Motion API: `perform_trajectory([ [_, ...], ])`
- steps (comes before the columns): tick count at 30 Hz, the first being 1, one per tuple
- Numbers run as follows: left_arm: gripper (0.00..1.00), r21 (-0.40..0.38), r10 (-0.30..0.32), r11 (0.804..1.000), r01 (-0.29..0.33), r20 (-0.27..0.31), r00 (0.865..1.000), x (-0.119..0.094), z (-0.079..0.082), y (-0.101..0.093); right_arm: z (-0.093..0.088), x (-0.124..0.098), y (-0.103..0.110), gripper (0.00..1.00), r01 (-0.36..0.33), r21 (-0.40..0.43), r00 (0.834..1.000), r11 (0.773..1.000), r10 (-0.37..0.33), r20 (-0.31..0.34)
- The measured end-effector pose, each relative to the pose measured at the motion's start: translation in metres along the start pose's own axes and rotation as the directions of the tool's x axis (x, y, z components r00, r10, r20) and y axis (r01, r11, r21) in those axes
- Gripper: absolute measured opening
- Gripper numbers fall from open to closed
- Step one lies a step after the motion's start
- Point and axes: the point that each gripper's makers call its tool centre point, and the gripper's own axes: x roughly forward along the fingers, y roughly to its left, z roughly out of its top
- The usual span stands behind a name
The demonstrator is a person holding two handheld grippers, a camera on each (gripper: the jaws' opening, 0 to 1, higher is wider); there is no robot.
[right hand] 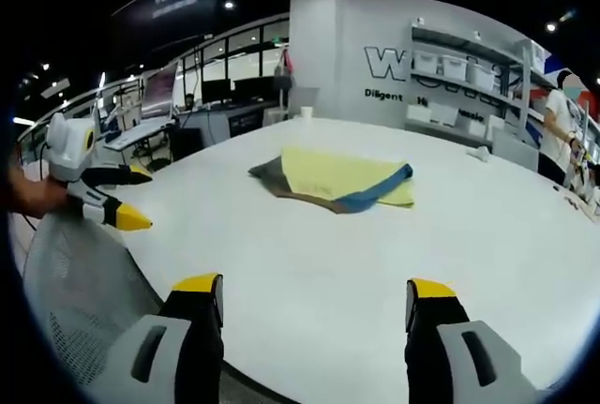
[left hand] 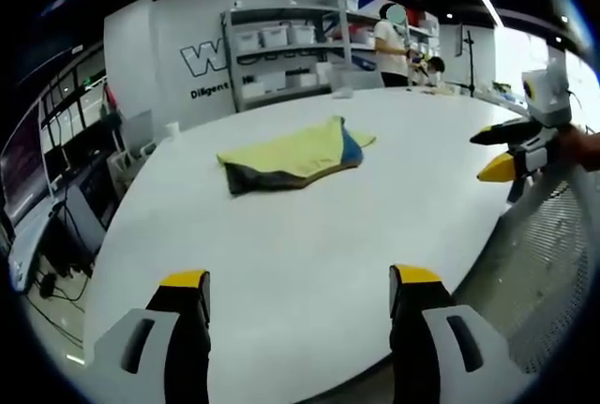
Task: Fold the garment on the visible template until the final outline fits inside the template.
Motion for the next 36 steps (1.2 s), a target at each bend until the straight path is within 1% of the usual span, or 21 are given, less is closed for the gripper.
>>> perform_trajectory([
  [13, 0.76, -0.004, 0.009, 1.0, -0.009, 0.002, 1.0, 0.0, 0.0004, 0.0018, -0.0024, 0.0008, -0.0003, 0.77, 0.003, -0.007, 1.0, 1.0, -0.003, -0.013],
  [24, 0.77, 0.003, 0.009, 1.0, -0.009, -0.026, 1.0, 0.0018, -0.0042, 0.0002, -0.0009, 0.0, -0.0021, 0.76, 0.003, 0.004, 1.0, 1.0, -0.003, -0.001],
  [36, 0.76, 0.016, 0.009, 1.0, -0.008, -0.047, 0.999, 0.002, -0.0078, -0.0007, -0.0047, 0.0006, 0.0001, 0.74, -0.013, 0.006, 1.0, 1.0, 0.013, -0.019],
])
